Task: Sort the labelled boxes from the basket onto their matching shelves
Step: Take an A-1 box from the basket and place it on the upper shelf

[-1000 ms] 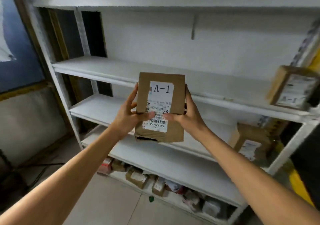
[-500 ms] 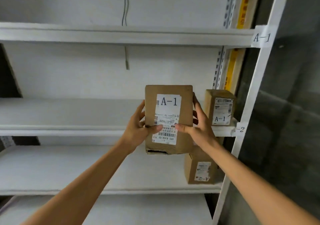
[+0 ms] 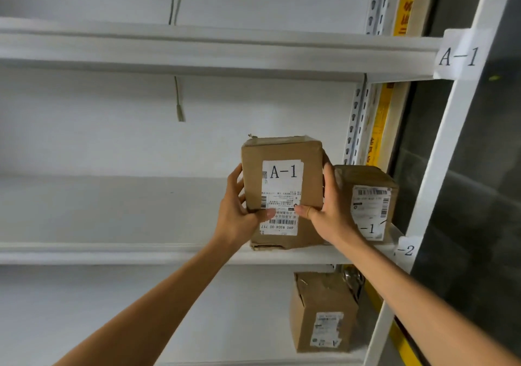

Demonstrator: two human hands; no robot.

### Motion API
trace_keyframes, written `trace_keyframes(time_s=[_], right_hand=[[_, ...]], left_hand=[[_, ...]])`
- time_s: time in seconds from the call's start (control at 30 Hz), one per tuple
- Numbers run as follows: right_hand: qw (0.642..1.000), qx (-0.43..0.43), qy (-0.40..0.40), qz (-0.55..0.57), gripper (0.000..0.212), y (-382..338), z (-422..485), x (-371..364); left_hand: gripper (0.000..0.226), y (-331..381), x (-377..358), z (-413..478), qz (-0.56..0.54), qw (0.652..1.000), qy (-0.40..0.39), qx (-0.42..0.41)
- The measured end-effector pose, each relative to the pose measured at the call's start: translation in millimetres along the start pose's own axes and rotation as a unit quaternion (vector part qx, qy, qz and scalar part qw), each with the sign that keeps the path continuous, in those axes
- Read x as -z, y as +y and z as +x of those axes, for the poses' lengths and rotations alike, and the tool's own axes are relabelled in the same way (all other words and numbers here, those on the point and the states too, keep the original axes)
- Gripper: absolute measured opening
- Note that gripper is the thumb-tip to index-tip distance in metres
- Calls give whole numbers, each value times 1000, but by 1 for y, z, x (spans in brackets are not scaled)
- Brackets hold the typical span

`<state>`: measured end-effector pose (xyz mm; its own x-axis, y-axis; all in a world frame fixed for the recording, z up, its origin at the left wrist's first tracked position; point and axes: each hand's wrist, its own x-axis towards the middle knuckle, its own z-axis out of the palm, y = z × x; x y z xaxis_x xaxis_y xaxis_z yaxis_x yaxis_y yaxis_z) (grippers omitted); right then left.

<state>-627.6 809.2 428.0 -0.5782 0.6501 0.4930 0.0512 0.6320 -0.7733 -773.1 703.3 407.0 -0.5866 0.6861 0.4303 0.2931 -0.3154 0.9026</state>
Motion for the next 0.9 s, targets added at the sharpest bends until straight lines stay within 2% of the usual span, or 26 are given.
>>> trace_keyframes(time_s=[0.33, 0.47, 0.7, 0.83, 0.9], right_hand=[[995, -26, 15, -94, 104, 25, 22, -13], [986, -4, 75, -147, 113, 22, 22, -15], [979, 30, 111, -170, 97, 7, 24, 0], [979, 16, 129, -155, 100, 14, 22, -6], [977, 21, 155, -145, 99, 10, 20, -11]], left_hand=[[105, -27, -1, 27, 85, 996, -24, -19], [107, -32, -8, 29, 101, 994, -24, -25], [113, -37, -18, 36, 128, 991, -32, -27], [118, -36, -13, 38, 158, 985, -58, -41], [123, -34, -7, 34, 162, 983, -79, -21]])
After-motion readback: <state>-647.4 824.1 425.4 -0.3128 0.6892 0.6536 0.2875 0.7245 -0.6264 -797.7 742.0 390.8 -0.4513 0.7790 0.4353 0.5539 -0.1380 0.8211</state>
